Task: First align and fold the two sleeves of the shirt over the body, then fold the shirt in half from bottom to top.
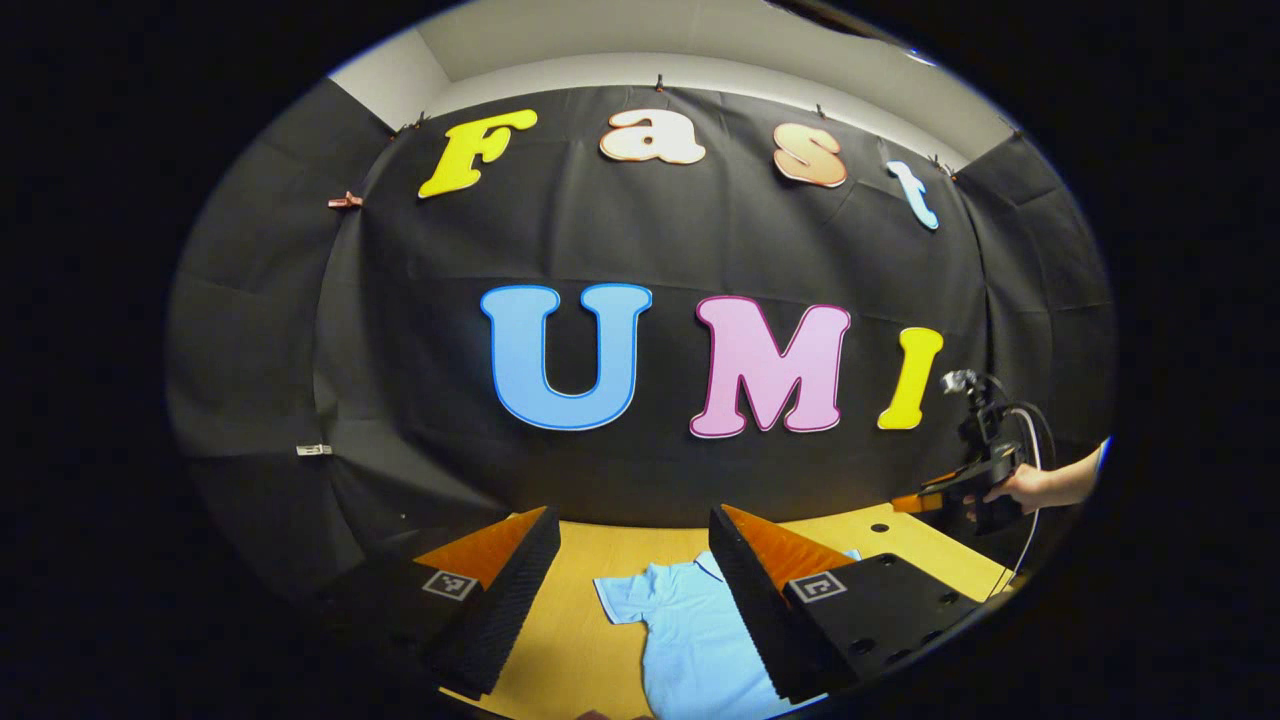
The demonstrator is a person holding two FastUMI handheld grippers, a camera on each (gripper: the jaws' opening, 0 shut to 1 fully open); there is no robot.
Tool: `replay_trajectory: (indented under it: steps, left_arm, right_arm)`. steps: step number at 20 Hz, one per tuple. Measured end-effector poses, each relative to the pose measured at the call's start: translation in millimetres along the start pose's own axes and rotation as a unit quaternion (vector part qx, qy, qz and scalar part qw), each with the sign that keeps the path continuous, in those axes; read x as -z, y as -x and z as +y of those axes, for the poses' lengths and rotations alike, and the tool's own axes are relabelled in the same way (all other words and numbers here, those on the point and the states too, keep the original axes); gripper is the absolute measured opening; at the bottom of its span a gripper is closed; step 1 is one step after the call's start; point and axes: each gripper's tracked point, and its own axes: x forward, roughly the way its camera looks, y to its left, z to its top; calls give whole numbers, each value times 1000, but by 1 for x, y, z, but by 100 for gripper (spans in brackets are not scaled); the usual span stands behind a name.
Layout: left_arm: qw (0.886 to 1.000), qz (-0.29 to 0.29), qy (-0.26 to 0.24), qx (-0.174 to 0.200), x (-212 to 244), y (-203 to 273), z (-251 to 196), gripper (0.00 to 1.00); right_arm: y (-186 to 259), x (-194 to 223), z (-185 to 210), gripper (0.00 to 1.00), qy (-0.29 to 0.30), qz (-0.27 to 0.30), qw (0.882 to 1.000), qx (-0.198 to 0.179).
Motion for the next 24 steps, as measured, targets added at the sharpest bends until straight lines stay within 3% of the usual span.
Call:
replay_trajectory:
  steps: [3, 5, 6, 12, 15, 16, 18, 21, 24]
  left_arm:
    - [999, 28, 11, -23, 16, -27, -15, 97]
    - [999, 39, 18, -31, 21, -41, -26, 97]
    - [998, 48, 20, -35, 26, -48, -30, 97]
    - [996, 76, 10, -49, 39, -73, -46, 97]
    - [997, 72, -5, -40, 37, -82, -57, 97]
    - [996, 74, -11, -38, 37, -86, -61, 97]
    - [997, 74, -14, -31, 38, -91, -69, 97]
    - [997, 75, -10, -22, 39, -95, -80, 97]
    - [997, 74, -19, -18, 38, -94, -85, 97]
  right_arm:
    - [-78, 48, -17, 98, -25, 79, 996, -15]
    - [-115, 83, -28, 94, -36, 132, 990, -17]
    - [-129, 94, -30, 98, -45, 150, 987, -20]
    - [-172, 122, -37, 100, -99, 183, 978, -28]
    - [-184, 126, -42, 96, -106, 182, 977, -19]
    - [-183, 126, -44, 93, -106, 187, 977, -14]
    - [-186, 125, -51, 77, -110, 184, 977, 4]
    - [-188, 126, -62, 40, -94, 184, 978, 16]
    - [-189, 126, -59, 31, -109, 187, 976, 7]
